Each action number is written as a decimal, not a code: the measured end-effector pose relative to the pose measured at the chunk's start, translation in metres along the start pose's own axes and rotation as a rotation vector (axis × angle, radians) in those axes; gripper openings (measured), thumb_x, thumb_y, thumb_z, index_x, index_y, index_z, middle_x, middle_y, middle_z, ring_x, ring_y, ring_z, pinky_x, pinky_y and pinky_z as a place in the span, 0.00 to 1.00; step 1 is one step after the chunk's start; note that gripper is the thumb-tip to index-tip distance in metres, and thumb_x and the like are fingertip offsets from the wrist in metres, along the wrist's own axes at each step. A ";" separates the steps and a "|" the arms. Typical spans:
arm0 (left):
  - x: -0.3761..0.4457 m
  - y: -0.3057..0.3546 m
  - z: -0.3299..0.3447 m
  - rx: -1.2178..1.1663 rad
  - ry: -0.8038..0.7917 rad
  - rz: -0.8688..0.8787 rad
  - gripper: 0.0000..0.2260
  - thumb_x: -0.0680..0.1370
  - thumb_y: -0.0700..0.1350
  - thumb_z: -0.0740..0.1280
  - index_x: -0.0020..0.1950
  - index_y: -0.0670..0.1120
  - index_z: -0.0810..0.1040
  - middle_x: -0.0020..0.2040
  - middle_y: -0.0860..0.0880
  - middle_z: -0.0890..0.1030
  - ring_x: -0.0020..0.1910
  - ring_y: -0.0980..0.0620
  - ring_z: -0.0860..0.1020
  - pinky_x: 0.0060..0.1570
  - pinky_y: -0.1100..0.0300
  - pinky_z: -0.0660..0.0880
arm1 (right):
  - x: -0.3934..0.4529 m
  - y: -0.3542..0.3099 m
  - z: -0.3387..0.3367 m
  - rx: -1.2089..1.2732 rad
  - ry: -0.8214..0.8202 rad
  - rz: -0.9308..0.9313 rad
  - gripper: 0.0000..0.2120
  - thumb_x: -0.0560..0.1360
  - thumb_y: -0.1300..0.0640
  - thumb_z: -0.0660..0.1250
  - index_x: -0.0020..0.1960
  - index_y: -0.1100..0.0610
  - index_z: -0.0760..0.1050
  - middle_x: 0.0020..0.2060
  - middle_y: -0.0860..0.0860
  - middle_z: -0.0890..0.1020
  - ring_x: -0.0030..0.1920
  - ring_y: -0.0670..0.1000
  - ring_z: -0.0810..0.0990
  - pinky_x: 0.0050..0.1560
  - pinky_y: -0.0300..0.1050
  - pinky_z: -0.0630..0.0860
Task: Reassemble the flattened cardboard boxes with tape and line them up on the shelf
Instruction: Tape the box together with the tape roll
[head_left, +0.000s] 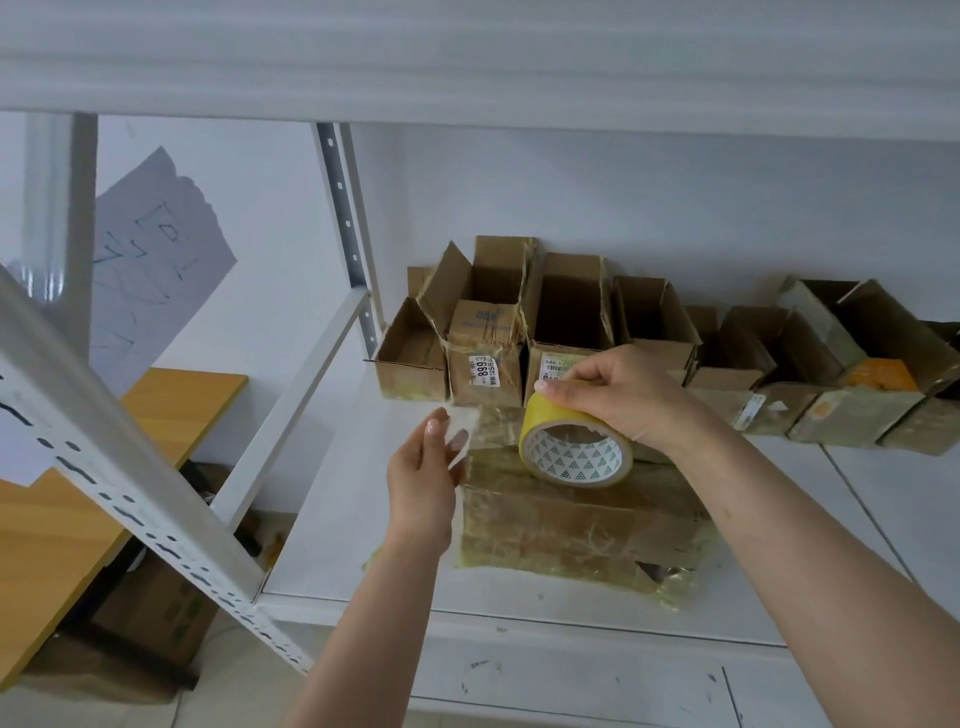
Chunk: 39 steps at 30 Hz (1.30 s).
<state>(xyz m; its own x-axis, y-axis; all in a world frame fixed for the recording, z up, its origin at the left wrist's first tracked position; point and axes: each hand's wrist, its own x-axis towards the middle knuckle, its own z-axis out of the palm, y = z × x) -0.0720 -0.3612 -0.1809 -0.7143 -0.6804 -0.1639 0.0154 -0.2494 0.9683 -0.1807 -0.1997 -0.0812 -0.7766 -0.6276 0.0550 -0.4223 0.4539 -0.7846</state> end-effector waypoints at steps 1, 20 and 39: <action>0.000 -0.001 0.001 -0.022 0.001 -0.026 0.16 0.85 0.47 0.56 0.70 0.43 0.73 0.61 0.52 0.80 0.55 0.56 0.81 0.43 0.67 0.79 | 0.000 0.000 0.002 0.007 0.004 0.002 0.34 0.60 0.30 0.66 0.45 0.61 0.84 0.41 0.60 0.84 0.39 0.53 0.83 0.45 0.47 0.79; 0.010 -0.018 -0.013 0.092 -0.119 -0.426 0.15 0.78 0.48 0.70 0.48 0.34 0.78 0.40 0.40 0.78 0.39 0.44 0.75 0.48 0.52 0.73 | 0.004 0.003 0.017 0.082 0.044 0.091 0.18 0.68 0.38 0.71 0.38 0.54 0.82 0.33 0.49 0.84 0.32 0.41 0.81 0.36 0.39 0.71; -0.006 0.012 -0.009 0.830 -0.605 0.334 0.64 0.59 0.74 0.71 0.80 0.50 0.36 0.81 0.52 0.44 0.79 0.56 0.44 0.77 0.49 0.46 | 0.004 0.003 0.018 0.088 0.014 0.045 0.17 0.68 0.37 0.71 0.38 0.52 0.80 0.25 0.43 0.81 0.25 0.40 0.77 0.24 0.30 0.69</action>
<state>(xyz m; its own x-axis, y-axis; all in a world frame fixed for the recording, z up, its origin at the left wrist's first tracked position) -0.0616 -0.3663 -0.1703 -0.9925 -0.1177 0.0319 -0.0434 0.5856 0.8094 -0.1761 -0.2127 -0.0943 -0.8005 -0.5987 0.0270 -0.3450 0.4235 -0.8376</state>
